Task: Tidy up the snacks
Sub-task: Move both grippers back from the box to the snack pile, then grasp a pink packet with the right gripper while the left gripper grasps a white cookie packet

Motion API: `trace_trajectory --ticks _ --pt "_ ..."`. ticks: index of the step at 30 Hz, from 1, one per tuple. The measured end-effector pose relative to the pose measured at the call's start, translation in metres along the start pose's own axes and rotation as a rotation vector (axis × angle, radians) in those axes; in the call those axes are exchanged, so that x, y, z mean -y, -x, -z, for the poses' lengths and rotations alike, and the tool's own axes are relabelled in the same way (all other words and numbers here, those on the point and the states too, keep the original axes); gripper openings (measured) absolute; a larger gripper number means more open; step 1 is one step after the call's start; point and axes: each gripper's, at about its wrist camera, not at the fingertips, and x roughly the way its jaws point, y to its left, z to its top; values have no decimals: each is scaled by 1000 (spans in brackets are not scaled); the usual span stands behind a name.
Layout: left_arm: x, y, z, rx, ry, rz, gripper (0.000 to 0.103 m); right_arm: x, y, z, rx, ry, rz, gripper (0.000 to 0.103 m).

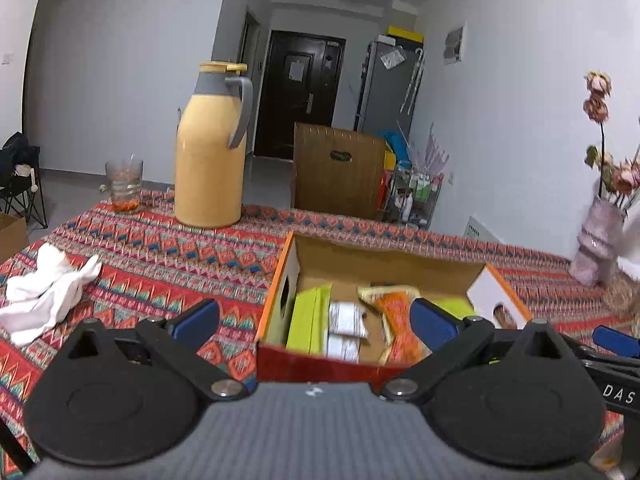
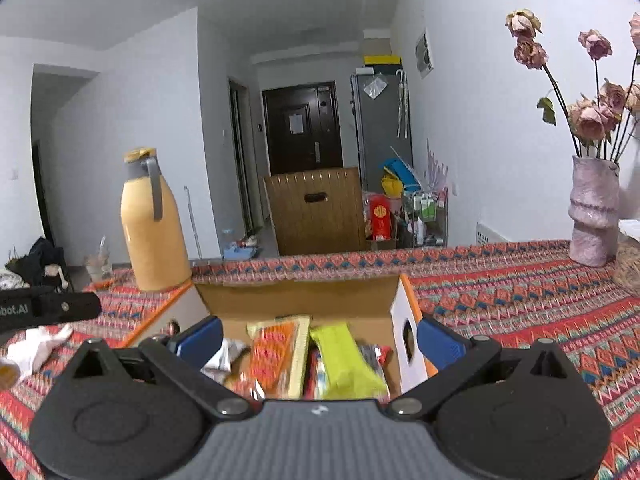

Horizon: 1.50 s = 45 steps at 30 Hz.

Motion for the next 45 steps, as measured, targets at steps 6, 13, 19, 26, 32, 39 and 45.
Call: trace_trajectory --ticks 6,13,19,26,32,39,45 --pt "-11 16 35 -48 -30 -5 103 7 21 32 -71 17 19 103" --pt "-19 26 72 -119 -57 -4 103 19 41 68 -156 16 28 103" --pt "-20 26 94 -133 -78 -6 103 22 54 87 -206 28 25 103" --pt "-21 18 104 -127 -68 3 103 15 56 96 -228 39 1 103" --pt "-22 16 104 -140 -55 7 103 12 46 99 -279 30 -30 103" --pt "-26 14 104 -145 -32 14 103 6 22 104 -374 58 -40 94" --pt "-26 13 104 -150 -26 18 103 -3 17 110 -382 107 -24 92"
